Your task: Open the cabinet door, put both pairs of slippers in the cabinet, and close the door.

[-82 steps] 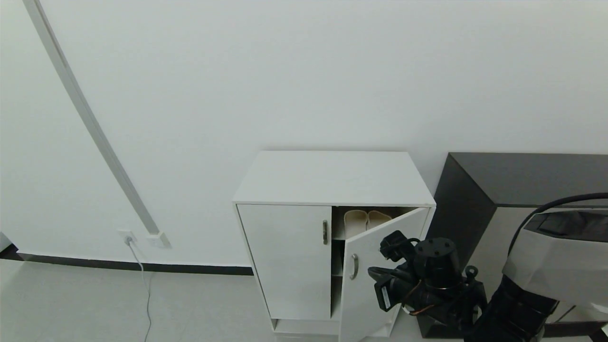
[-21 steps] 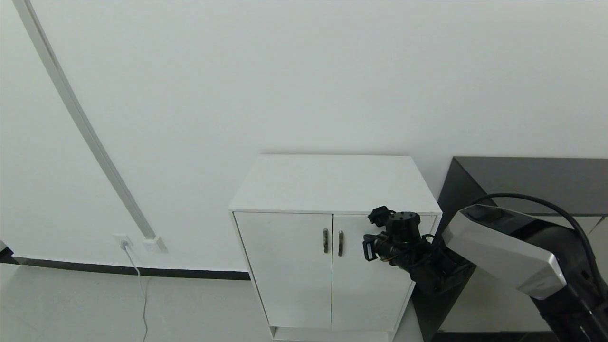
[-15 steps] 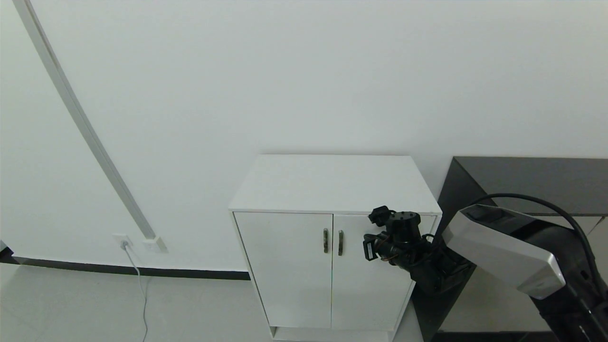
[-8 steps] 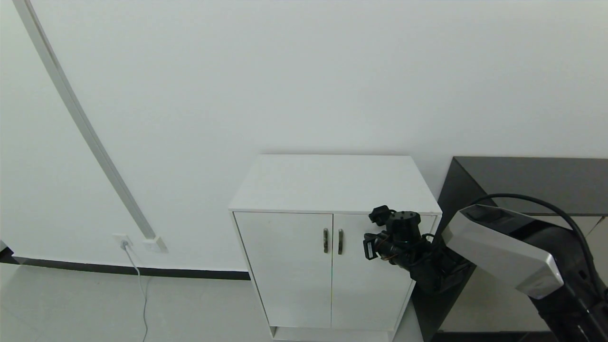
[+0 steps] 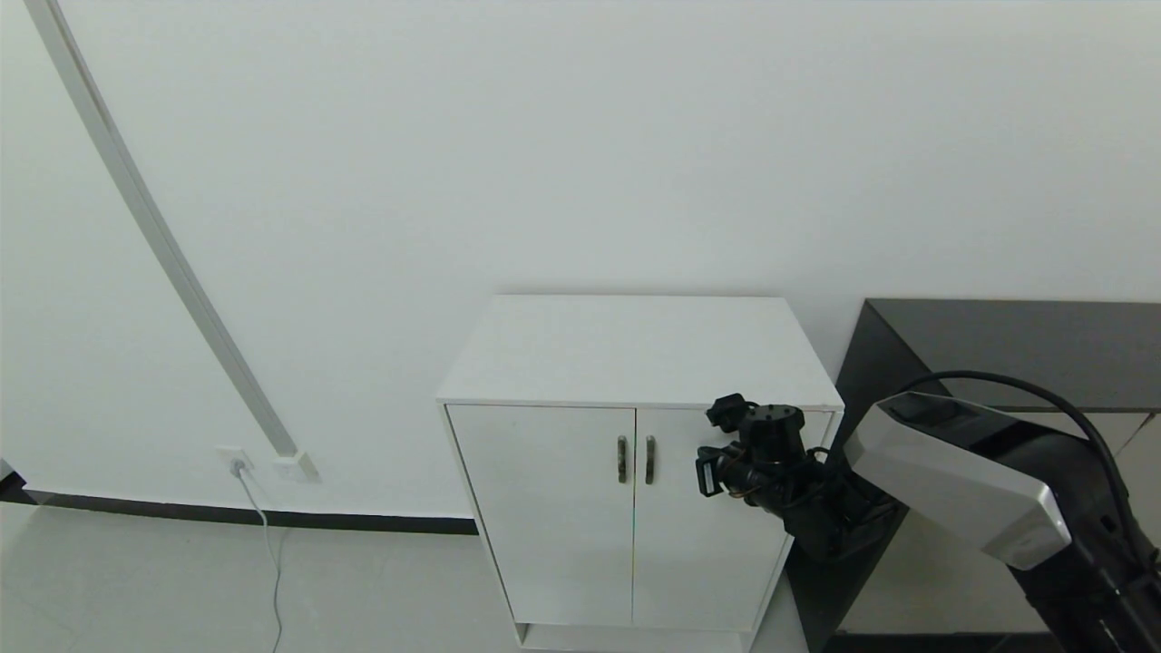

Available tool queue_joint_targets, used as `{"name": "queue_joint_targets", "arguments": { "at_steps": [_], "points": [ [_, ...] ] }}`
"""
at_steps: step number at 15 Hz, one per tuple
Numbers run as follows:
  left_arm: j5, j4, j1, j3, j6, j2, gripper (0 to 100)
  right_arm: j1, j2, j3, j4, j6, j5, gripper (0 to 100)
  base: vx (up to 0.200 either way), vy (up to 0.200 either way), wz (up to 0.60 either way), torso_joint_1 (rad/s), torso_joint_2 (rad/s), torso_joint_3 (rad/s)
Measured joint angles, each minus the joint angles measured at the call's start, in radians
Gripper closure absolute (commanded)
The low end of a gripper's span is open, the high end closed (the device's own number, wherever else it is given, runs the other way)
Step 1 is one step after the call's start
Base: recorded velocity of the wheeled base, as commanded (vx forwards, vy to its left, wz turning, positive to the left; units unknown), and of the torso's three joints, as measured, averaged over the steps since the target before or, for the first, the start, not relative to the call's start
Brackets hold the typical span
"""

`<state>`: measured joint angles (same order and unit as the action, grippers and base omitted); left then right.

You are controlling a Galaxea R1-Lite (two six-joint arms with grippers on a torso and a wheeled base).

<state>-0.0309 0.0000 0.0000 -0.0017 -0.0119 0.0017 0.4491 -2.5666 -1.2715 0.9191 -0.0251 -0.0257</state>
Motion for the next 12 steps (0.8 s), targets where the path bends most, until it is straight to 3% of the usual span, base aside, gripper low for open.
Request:
{"name": "queue_joint_targets", "arguments": {
  "at_steps": [7, 12],
  "points": [
    [0.000, 0.000, 0.000, 0.000, 0.000, 0.000, 100, -0.015, -0.007, -0.010, -0.011, -0.001, 0.000, 100, 0.000, 0.000, 0.00, 0.000, 0.00, 0.000],
    [0.000, 0.000, 0.000, 0.000, 0.000, 0.000, 100, -0.002, 0.062, 0.119, 0.022, -0.001, 0.000, 100, 0.000, 0.000, 0.00, 0.000, 0.00, 0.000]
  ]
}}
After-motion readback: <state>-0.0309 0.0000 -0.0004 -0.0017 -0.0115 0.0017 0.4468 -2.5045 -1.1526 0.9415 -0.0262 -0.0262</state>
